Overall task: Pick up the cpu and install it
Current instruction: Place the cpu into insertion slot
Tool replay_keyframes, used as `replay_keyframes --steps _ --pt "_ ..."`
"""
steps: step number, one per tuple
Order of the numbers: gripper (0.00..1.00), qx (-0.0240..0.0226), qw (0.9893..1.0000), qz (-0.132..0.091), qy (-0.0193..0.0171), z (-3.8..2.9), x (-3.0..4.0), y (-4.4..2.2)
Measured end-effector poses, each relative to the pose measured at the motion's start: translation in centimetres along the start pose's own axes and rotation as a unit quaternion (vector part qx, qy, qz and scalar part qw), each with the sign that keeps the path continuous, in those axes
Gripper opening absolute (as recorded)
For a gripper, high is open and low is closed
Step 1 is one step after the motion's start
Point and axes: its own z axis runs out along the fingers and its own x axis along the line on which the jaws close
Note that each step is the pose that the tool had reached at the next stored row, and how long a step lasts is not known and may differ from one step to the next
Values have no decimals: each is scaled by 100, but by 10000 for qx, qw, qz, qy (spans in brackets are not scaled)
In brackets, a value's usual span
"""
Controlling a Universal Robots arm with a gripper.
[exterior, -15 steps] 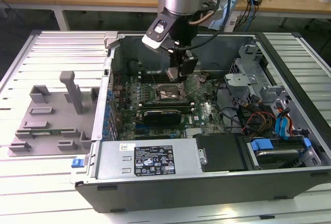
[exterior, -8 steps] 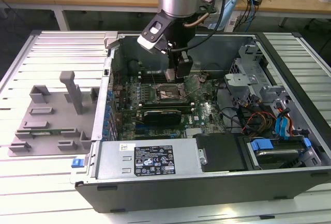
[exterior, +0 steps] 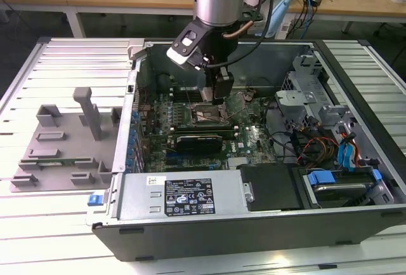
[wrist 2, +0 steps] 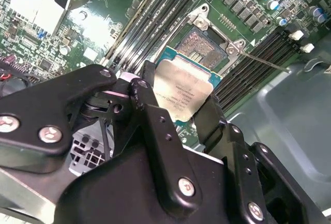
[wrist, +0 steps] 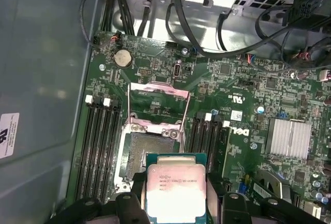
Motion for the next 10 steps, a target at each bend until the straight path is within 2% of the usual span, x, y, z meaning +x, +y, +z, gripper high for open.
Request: replay_keyframes --steps 3,6,10 --pt "55 -1 10000 63 -2 29 18 0" --pt "55 3 9990 450 -20 71 21 -3" --pt "55 2 9988 485 -21 118 54 1"
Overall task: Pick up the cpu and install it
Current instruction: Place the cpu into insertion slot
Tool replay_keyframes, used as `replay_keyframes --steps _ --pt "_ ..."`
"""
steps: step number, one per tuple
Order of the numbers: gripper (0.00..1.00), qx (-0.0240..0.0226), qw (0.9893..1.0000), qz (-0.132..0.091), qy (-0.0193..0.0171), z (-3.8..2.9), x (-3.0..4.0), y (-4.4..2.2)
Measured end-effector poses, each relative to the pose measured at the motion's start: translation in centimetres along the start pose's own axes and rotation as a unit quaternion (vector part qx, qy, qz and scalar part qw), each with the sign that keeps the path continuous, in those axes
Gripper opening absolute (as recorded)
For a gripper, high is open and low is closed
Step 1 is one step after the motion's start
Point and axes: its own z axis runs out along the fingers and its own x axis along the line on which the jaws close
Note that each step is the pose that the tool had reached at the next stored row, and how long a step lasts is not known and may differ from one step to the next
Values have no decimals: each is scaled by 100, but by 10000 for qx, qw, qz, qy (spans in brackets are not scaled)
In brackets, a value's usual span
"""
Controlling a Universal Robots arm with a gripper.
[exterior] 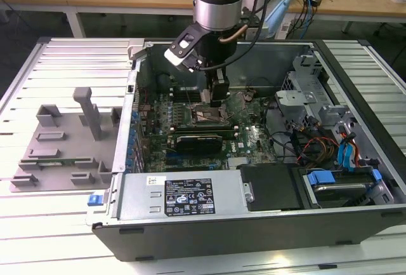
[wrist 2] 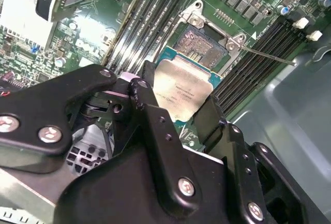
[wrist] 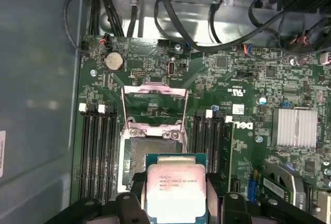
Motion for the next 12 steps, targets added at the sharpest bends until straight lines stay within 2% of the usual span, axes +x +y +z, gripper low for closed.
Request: replay_keyframes --steps 3,8,12 --pt "55 1 10000 -1 0 51 9 -1" --pt "55 1 10000 -2 0 182 26 -7" --pt "55 1 10000 -2 -1 293 93 -7"
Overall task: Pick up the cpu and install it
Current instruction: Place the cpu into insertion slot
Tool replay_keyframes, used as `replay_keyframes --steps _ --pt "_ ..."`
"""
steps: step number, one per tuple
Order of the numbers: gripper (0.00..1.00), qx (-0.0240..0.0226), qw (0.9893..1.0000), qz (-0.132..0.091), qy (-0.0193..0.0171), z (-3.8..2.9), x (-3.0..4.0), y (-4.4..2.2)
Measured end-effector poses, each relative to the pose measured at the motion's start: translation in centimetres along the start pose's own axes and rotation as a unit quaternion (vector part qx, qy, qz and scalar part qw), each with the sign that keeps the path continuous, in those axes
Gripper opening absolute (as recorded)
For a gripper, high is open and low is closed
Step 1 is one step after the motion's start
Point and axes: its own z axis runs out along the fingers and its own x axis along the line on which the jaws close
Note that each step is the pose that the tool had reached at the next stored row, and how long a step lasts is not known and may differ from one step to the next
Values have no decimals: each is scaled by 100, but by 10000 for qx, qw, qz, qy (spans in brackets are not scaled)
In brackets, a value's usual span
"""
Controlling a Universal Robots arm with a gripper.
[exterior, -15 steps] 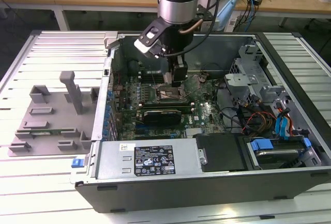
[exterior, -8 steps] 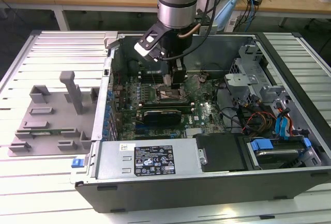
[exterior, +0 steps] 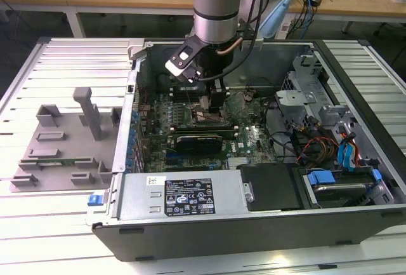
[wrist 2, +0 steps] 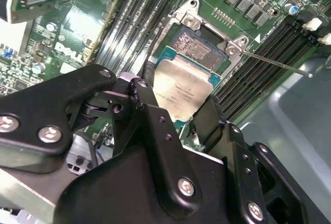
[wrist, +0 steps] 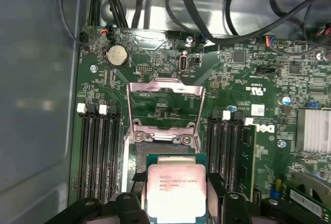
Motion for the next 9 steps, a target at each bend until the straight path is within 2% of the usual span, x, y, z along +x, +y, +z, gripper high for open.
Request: replay_keyframes --steps 9 --pt "55 0 10000 0 1 149 31 -7"
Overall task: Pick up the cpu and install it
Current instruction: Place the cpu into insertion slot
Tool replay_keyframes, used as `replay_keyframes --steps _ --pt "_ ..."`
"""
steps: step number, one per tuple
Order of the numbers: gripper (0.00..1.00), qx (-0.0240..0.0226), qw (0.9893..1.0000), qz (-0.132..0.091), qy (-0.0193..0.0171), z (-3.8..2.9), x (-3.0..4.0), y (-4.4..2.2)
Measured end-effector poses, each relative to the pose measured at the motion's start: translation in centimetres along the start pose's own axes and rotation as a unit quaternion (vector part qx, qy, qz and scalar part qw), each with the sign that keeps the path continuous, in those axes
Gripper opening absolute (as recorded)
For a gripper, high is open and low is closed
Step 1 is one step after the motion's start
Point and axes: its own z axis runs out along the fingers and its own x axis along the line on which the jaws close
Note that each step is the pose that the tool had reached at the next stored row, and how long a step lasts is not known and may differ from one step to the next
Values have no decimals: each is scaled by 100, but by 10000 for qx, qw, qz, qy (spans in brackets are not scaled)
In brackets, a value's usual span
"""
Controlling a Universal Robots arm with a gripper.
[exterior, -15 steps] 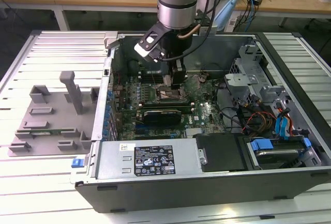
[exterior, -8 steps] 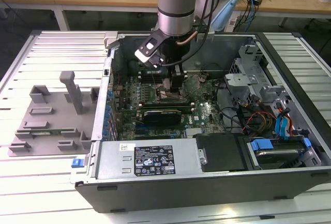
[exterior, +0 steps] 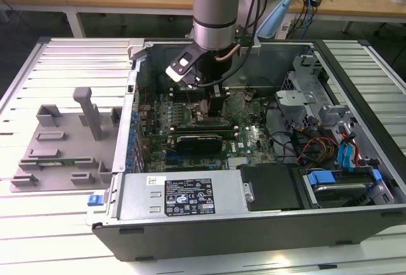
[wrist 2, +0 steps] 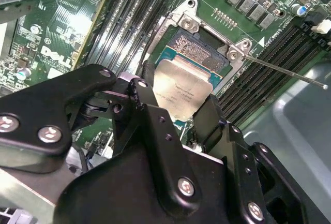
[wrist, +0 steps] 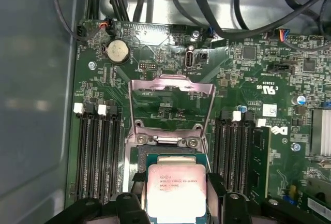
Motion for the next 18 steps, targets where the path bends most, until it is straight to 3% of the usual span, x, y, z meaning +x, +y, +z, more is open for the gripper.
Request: replay_keyframes --steps 6,8,13,18 --pt "55 0 10000 1 -1 35 3 -13" --pt "55 0 10000 1 -1 82 5 -19" --pt "55 0 10000 13 -1 98 32 -18" --pt "55 1 10000 45 -3 163 52 -49"
